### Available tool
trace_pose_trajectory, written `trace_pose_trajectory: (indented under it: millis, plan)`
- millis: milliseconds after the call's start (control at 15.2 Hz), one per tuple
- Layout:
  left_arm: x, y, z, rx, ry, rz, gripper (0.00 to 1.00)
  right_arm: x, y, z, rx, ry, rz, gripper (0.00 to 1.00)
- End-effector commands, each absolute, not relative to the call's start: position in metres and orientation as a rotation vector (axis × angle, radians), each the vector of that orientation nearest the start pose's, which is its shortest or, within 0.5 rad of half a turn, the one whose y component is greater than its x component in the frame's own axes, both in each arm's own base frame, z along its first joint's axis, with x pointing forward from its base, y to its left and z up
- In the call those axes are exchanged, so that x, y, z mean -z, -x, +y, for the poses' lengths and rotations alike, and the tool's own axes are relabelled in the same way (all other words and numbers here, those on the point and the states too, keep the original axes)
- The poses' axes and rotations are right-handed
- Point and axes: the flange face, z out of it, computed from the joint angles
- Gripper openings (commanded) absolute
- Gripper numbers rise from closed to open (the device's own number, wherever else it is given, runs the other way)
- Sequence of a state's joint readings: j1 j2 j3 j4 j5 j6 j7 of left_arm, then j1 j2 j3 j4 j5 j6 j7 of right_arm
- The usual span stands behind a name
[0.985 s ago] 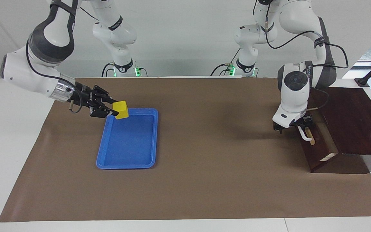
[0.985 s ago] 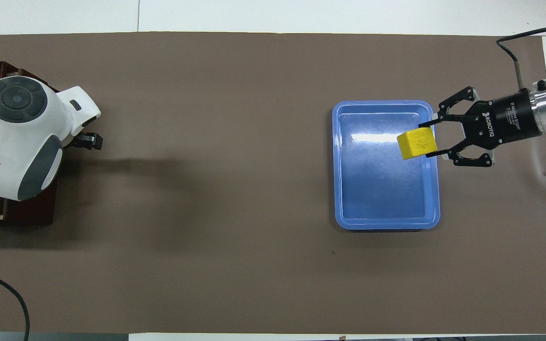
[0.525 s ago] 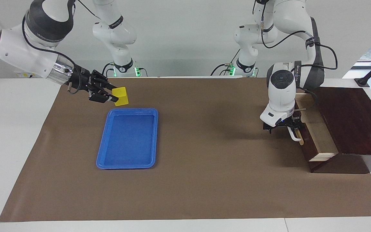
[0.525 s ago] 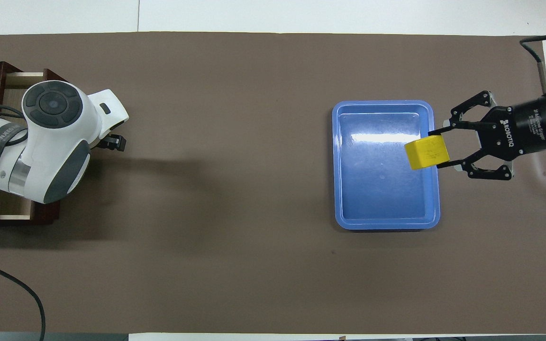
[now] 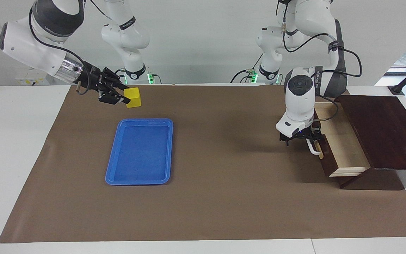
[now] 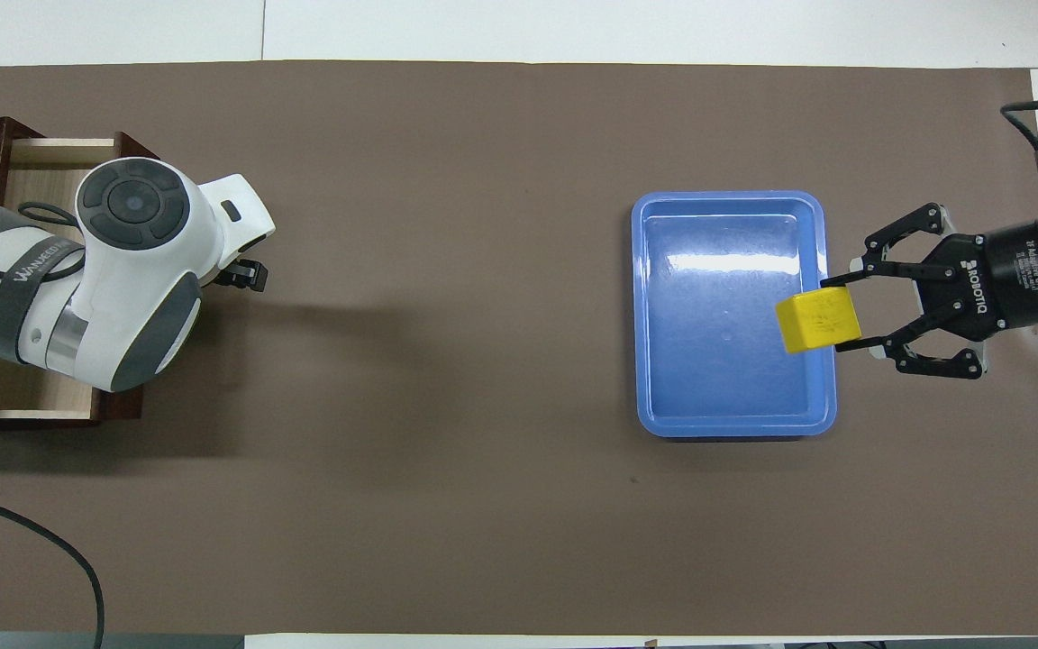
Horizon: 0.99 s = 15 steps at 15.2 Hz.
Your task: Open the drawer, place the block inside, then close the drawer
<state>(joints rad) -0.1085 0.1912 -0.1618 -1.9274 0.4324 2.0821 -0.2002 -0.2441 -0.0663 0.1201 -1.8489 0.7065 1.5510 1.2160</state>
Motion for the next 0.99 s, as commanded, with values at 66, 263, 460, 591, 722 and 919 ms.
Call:
trace_pose_trajectory:
  millis: [66,263,460,591,722,919]
  plan:
    - [-0.443,-0.58,-0.166,0.032,2.803,0.382,1.0,-0.557,-0.51,0.005,-0.738,1.929,1.692,0.0]
    - [-0.495,-0.583,-0.187,0.011,2.964,0.282,1.0,-0.555,-0.508,0.006,-0.742,1.927,1.695,0.0]
    - [-0.527,-0.575,-0.212,0.006,3.08,0.052,1.0,-0.556,-0.509,0.008,-0.736,1.929,1.69,0.0]
    - [-0.543,-0.571,-0.231,-0.013,3.166,-0.319,1.0,-0.559,-0.512,0.014,-0.731,1.901,1.681,0.0]
    - [-0.559,-0.559,-0.256,-0.048,3.119,-0.692,1.0,-0.562,-0.519,0.032,-0.711,1.844,1.724,0.0]
    - [-0.563,-0.54,-0.287,-0.091,2.952,-1.151,1.0,-0.565,-0.529,0.086,-0.688,1.787,1.764,0.0]
